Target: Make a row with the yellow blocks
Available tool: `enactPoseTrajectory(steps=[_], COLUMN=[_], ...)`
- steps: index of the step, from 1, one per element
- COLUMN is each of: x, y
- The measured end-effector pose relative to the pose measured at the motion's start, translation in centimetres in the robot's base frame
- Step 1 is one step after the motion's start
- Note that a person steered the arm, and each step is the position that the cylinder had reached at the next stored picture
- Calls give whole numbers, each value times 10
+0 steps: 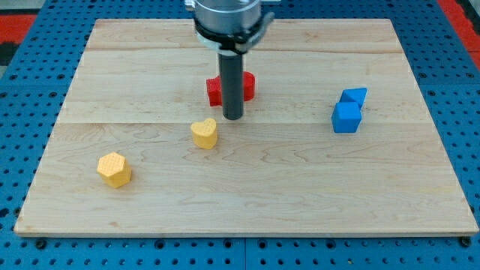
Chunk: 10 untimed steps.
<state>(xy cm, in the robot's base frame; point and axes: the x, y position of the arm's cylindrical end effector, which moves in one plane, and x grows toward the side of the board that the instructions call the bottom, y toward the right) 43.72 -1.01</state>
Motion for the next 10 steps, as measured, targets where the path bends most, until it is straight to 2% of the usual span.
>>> enactPoseTrajectory(steps=[1, 2, 3, 5, 7, 8, 10], x=[41, 58, 29, 9, 5, -14, 88], y=[-21, -25, -52, -52, -141, -121, -81])
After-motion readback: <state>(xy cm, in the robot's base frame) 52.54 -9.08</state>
